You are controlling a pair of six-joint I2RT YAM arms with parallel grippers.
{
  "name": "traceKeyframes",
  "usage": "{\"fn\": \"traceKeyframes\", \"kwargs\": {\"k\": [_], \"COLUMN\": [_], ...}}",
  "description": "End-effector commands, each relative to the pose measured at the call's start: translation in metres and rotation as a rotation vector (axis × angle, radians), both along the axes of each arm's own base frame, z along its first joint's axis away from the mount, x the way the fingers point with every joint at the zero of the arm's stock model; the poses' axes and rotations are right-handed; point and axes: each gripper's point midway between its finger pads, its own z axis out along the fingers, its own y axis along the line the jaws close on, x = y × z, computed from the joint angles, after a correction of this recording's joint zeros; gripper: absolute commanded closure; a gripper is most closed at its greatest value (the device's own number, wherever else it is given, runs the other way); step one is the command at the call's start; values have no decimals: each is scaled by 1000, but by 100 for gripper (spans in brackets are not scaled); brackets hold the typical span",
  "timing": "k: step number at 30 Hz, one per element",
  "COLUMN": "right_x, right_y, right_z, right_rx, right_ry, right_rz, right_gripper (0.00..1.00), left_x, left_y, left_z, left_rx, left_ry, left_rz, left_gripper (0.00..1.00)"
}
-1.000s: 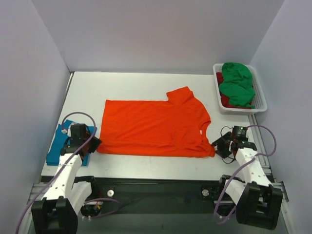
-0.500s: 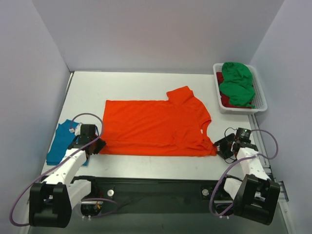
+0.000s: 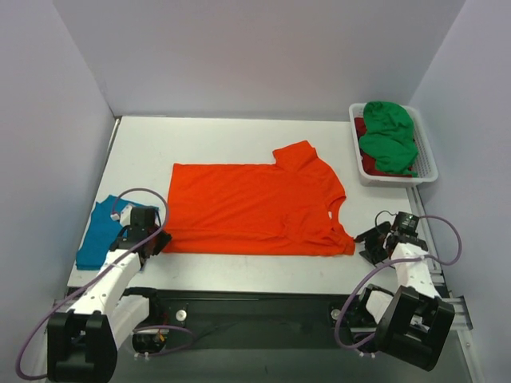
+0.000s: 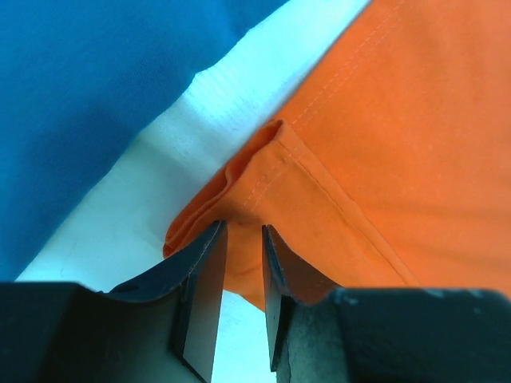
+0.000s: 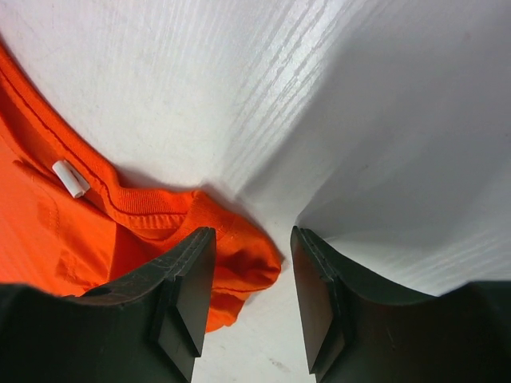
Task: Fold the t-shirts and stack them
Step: Fold the flattened tshirt in 1/3 of the way
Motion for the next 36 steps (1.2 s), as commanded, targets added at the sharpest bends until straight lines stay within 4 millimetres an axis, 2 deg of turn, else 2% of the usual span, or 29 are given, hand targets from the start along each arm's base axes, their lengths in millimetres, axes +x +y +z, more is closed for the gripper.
{"fn": "traceKeyframes", "kwargs": {"k": [1, 5, 9, 12, 13, 14, 16, 20, 31, 36], "right_x": [-4, 9, 28, 44, 46, 48, 55, 63, 70, 69], "right_y": [4, 5, 16, 24, 33, 36, 45, 56, 65, 66], "right_z": [13, 36, 60, 76, 75, 77, 82, 85, 78, 72], "right_rx": [3, -31, -148, -213, -222, -232, -252, -274, -284, -281], "right_ry": [-2, -76, -114, -132, -118, -120, -121, -121, -94, -81], "right_rz": [43, 89, 191, 242, 282, 300, 337, 388, 432, 437], "right_gripper": [57, 56, 56, 56, 56, 56, 56, 56, 56, 56], "left_x": [12, 24, 42, 55, 57, 63, 67, 75, 65, 62], "left_y": [0, 5, 15, 21, 21, 20, 18, 13, 7, 6], "left_z": [35, 69, 81, 71, 58, 60, 49, 41, 5, -2], "left_rx": [4, 27, 81, 118, 130, 131, 136, 150, 169, 170], "left_ry": [-93, -169, -179, -111, -53, -48, 4, 35, 167, 180], "left_rz": [-9, 11, 50, 71, 68, 71, 73, 77, 88, 91], "left_gripper": [65, 65, 63, 63, 64, 64, 64, 64, 64, 64]}}
